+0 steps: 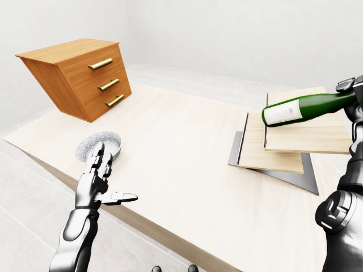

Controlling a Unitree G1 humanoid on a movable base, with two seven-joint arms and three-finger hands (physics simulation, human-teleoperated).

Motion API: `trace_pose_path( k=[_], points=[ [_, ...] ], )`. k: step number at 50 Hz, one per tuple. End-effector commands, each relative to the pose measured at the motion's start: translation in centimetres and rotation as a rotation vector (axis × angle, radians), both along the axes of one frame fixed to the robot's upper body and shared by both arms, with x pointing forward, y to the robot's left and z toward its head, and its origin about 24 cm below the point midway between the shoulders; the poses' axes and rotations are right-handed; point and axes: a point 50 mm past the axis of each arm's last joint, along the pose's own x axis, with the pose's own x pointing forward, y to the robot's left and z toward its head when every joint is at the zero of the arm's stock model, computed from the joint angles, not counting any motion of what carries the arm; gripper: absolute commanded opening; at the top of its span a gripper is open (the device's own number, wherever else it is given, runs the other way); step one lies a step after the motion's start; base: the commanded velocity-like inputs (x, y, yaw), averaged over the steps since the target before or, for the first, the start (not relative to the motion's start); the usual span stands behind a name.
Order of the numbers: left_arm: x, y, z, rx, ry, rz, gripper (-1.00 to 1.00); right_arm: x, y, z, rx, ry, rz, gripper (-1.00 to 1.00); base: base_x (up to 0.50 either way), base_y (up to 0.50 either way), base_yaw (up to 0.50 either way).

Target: Put the wine bottle on the wine rack.

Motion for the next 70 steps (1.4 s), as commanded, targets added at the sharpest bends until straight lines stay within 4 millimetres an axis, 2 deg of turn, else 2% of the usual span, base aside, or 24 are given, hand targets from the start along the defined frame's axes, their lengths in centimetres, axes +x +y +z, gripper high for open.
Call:
trace_pose_path(
  k=[1,32,58,59,60,61,70],
  points=[
    [0.0,0.0,-0.1,-0.001,0.001,0.000,1.00,0.0,0.8,-7.9,0.074,0.252,0.005,-1.00,0.00,0.00,0.00],
    [0.1,0.1,-0.2,0.000,0.003,0.002,1.00,-2.3,-0.7,-10.7,0.169,0.303,-0.066,-1.00,0.00,0.00,0.00],
    [0.1,0.0,-0.4,0.001,0.004,-0.001,1.00,-3.2,-0.9,-12.4,0.180,0.355,-0.072,-1.00,0.00,0.00,0.00],
    [0.1,0.0,-0.4,0.001,0.004,-0.001,1.00,-3.4,-0.9,-12.6,0.185,0.356,-0.073,-0.84,0.00,0.00,0.00],
    [0.1,0.0,-0.4,0.000,0.003,-0.001,1.00,-3.4,-0.9,-12.6,0.185,0.356,-0.074,-0.84,0.00,0.00,0.00],
    [0.1,0.1,-0.3,0.000,0.003,0.000,1.00,-3.5,-1.0,-12.7,0.188,0.353,-0.074,-0.68,0.00,0.00,0.00],
    [0.1,0.0,-0.3,0.001,0.003,0.000,1.00,-4.2,-1.3,-13.2,0.192,0.368,-0.085,-0.62,0.00,0.00,0.00]
  ],
)
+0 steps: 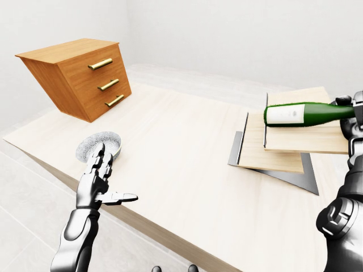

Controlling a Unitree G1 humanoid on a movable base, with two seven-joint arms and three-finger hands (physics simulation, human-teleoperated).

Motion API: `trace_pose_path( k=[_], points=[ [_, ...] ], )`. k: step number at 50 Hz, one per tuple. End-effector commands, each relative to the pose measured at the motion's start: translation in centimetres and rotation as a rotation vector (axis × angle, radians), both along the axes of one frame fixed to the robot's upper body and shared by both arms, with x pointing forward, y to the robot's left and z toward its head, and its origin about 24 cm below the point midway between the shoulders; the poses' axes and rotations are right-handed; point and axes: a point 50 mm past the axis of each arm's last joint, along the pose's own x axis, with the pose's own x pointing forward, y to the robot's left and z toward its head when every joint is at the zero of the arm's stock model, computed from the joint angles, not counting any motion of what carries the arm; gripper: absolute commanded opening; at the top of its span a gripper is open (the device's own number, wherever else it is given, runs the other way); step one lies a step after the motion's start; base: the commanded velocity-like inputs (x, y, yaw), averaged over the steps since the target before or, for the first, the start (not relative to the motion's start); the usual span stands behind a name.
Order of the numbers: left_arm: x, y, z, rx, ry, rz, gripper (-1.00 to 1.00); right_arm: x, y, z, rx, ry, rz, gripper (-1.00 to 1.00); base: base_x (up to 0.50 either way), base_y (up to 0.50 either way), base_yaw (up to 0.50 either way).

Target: Put the wine bottle on the wine rack.

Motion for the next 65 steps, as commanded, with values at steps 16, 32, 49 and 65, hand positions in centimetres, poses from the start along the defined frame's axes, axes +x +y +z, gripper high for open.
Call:
trace_pose_path(
  k=[16,32,49,65],
  points=[
    [-0.1,-0.1,0.2,0.002,0.000,-0.002,1.00,-3.1,-0.1,-9.6,0.044,0.332,-0.009,-0.46,0.00,0.00,0.00],
    [-0.1,-0.1,0.3,0.000,0.001,-0.003,1.00,-3.3,-0.3,-9.4,0.039,0.340,-0.020,-0.11,0.00,0.00,0.00],
    [0.1,-0.2,0.0,-0.002,0.006,-0.004,1.00,-3.4,-0.8,-8.4,0.014,0.338,-0.043,0.47,0.00,0.00,0.00],
    [0.3,-0.2,-0.5,-0.006,0.011,-0.008,1.00,-3.7,-1.4,-7.3,-0.011,0.330,-0.066,0.76,0.00,0.00,0.00]
  ],
)
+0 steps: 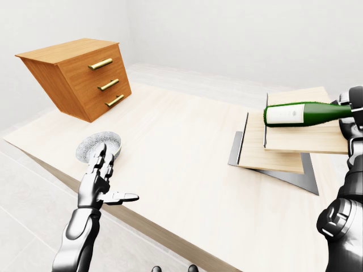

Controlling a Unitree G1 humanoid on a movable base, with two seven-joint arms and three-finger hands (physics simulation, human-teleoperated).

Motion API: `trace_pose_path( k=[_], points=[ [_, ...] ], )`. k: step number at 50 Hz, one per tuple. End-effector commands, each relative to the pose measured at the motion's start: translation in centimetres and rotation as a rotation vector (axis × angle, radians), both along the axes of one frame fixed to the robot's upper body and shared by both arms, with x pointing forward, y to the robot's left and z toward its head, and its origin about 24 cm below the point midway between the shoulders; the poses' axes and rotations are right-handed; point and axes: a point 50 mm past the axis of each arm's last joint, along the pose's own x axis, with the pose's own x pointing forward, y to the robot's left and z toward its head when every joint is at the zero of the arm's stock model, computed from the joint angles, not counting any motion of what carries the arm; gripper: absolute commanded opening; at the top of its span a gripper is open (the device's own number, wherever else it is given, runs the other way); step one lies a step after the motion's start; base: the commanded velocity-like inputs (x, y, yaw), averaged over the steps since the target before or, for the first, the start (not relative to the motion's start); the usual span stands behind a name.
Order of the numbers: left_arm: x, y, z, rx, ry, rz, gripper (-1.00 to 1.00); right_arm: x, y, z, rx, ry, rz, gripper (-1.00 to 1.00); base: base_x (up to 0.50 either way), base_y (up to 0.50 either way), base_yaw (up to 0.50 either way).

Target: Put the wine bottle on the wine rack.

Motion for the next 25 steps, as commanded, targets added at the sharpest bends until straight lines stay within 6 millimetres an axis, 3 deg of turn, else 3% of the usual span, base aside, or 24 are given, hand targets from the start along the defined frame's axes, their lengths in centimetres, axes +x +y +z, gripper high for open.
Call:
trace_pose_path(
  k=[1,24,25],
  points=[
    [0.1,-0.1,-0.4,-0.004,0.005,-0.005,1.00,-3.9,-1.6,-7.4,0.000,0.316,-0.075,0.76,0.00,0.00,0.00],
    [0.2,-0.5,-0.6,-0.003,0.010,-0.013,1.00,-6.5,-3.6,-6.2,-0.027,0.291,-0.141,0.91,0.00,0.00,0.00],
    [0.2,-0.5,-0.6,-0.003,0.010,-0.014,1.00,-6.6,-3.7,-6.1,-0.028,0.291,-0.146,1.00,0.00,0.00,0.00]
  ],
)
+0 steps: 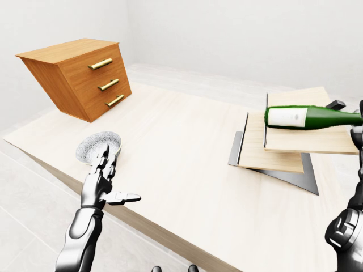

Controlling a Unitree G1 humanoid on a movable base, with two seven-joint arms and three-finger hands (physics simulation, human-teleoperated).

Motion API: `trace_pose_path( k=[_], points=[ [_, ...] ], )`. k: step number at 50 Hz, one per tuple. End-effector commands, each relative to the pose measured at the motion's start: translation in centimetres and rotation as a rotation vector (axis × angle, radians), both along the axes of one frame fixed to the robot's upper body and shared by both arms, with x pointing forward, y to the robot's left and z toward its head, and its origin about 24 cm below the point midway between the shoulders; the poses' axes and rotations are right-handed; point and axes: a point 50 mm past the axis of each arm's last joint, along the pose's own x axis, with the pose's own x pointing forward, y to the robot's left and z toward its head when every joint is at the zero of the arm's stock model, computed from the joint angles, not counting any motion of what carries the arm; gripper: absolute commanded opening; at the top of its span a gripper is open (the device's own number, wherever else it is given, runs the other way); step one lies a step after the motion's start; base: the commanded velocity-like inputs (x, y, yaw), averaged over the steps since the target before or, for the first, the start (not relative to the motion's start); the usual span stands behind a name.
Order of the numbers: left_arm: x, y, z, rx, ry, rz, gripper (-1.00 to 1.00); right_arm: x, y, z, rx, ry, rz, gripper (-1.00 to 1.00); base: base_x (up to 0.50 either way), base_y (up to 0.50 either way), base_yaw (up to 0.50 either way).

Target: Put the wine bottle on the wine rack.

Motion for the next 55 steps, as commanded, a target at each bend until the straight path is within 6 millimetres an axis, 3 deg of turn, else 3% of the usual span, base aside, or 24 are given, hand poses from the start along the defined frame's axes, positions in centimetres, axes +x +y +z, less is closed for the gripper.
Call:
trace_pose_path(
  k=[1,22,38,44,55],
  points=[
    [0.0,-0.1,-0.1,0.001,0.002,-0.003,1.00,-5.0,-2.5,-5.2,-0.023,0.264,-0.105,1.00,0.00,0.00,0.00],
    [0.0,-0.2,-0.2,0.002,0.003,-0.005,1.00,-5.7,-3.0,-4.7,-0.041,0.265,-0.126,1.00,0.00,0.00,0.00],
    [0.2,-0.2,-0.3,0.003,0.005,-0.007,1.00,-6.1,-3.4,-3.0,-0.074,0.224,-0.153,1.00,0.00,0.00,0.00],
    [0.2,-0.3,-0.4,0.004,0.006,-0.009,1.00,-6.7,-3.8,-2.1,-0.101,0.209,-0.164,1.00,0.00,0.00,0.00],
    [0.1,-0.1,-0.4,0.001,0.005,-0.004,1.00,-8.7,-4.6,-2.4,-0.126,0.218,-0.178,1.00,0.00,0.00,0.00]
  ],
)
